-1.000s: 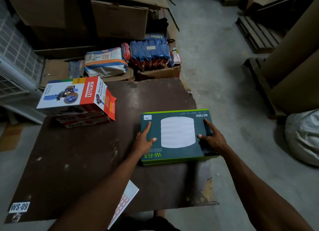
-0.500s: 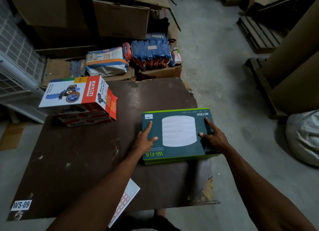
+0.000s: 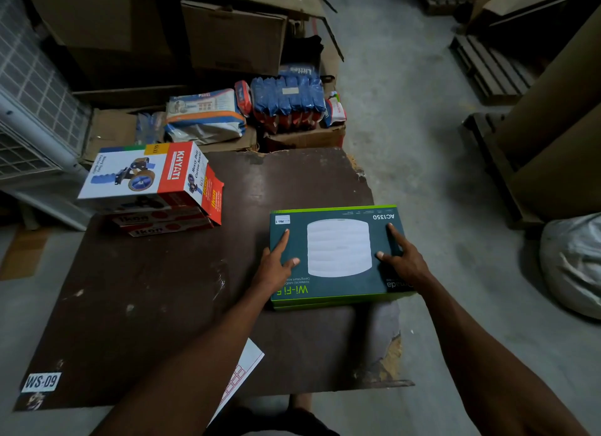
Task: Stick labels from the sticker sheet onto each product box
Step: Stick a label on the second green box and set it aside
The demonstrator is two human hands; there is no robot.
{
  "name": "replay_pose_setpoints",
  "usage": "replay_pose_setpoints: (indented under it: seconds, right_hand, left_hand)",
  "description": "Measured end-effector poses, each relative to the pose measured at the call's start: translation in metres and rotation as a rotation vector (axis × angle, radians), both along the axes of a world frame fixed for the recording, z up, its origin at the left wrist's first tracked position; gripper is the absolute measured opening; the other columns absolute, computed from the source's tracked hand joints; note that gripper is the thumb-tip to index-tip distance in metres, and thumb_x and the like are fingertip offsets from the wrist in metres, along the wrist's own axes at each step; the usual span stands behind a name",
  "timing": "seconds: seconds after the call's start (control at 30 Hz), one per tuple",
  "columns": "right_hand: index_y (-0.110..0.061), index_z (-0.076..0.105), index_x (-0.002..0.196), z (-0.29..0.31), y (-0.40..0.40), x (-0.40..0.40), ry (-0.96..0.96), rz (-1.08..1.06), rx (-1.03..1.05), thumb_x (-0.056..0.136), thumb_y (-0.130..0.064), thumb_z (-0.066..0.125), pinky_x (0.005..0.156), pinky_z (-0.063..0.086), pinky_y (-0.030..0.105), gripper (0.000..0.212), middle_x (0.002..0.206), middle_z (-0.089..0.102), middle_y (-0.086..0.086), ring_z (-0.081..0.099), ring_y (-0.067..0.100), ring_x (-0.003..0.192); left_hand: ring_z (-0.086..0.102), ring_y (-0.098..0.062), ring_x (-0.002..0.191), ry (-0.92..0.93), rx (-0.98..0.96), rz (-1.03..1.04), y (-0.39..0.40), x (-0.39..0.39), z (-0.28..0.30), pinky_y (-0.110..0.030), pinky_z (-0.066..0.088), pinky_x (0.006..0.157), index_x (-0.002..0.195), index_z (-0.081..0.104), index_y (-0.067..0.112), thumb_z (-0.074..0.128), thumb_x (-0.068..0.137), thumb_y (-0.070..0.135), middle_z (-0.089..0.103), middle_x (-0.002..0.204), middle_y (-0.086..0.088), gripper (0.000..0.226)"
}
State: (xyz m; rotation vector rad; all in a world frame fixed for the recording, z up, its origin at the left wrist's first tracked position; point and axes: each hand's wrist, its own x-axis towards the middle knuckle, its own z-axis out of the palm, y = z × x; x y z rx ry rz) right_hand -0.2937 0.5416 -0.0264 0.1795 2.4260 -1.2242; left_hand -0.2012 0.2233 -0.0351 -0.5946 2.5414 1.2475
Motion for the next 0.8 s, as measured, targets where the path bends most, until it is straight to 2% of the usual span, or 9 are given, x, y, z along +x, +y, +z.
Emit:
replay_pose_setpoints:
  seconds: [0.23,0.37,0.47,0.57,0.67,0.73,0.8]
  right_hand:
    - [-0.045,0.030,0.156,-0.001,-0.001,0.001,0.018,-0.005,-0.004,0.087,-0.026,0.081,0.101,0.048,0.039,0.088,0.142,0.054,0.006,0.055,0.020,0.113]
    - [-0.043,0.032,0.157,-0.003,-0.002,0.002,0.041,-0.022,0.039,0.085,-0.029,0.082,0.103,0.048,0.042,0.088,0.143,0.055,0.006,0.057,0.021,0.116]
    - [-0.041,0.033,0.156,-0.009,-0.003,0.005,0.079,-0.020,0.121,0.086,-0.036,0.080,0.105,0.049,0.048,0.084,0.147,0.050,0.009,0.056,0.030,0.127]
    - [-0.039,0.034,0.156,-0.012,-0.010,0.011,0.099,-0.015,0.278,0.091,-0.043,0.072,0.113,0.040,0.055,0.075,0.156,0.035,0.016,0.043,0.039,0.138]
    - [-0.037,0.035,0.155,-0.005,-0.025,0.024,0.203,0.006,0.489,0.092,-0.042,0.070,0.120,0.025,0.060,0.073,0.163,0.024,0.016,0.019,0.044,0.149]
    - [-0.033,0.040,0.154,-0.001,-0.039,0.035,0.288,0.000,0.506,0.090,-0.035,0.073,0.121,0.016,0.060,0.072,0.166,0.020,0.016,0.008,0.045,0.152]
    - [-0.030,0.046,0.150,0.002,-0.059,0.050,0.387,0.009,0.442,0.090,-0.030,0.072,0.121,0.015,0.060,0.066,0.164,0.024,0.016,0.008,0.044,0.153]
  left_hand:
    - [0.053,-0.033,0.128,0.012,0.015,0.000,-0.002,0.003,0.000,-0.030,0.040,0.104,0.156,0.018,0.049,0.062,0.098,0.034,0.040,0.141,-0.015,0.075]
    - [0.053,-0.030,0.129,0.004,0.047,-0.013,-0.006,0.006,0.000,-0.030,0.041,0.105,0.155,0.018,0.053,0.061,0.098,0.037,0.038,0.143,-0.013,0.073]
    - [0.048,-0.026,0.134,0.015,0.059,-0.035,-0.009,0.011,0.002,-0.022,0.037,0.102,0.156,0.021,0.048,0.062,0.098,0.035,0.033,0.150,-0.011,0.072]
    - [0.040,-0.024,0.143,0.028,0.060,-0.041,-0.011,0.019,0.005,-0.017,0.030,0.101,0.157,0.025,0.043,0.063,0.098,0.034,0.024,0.160,-0.010,0.071]
    - [0.028,-0.026,0.150,0.028,0.041,-0.048,-0.017,0.029,0.013,-0.020,0.026,0.108,0.157,0.023,0.045,0.063,0.098,0.038,0.012,0.167,-0.012,0.072]
    - [0.024,-0.026,0.152,0.050,0.017,-0.046,-0.024,0.037,0.018,-0.029,0.026,0.115,0.157,0.022,0.046,0.063,0.097,0.041,0.013,0.167,-0.013,0.073]
    - [0.021,-0.026,0.153,0.078,0.027,-0.025,-0.032,0.046,0.022,-0.032,0.025,0.118,0.157,0.023,0.044,0.064,0.096,0.039,0.015,0.166,-0.015,0.074]
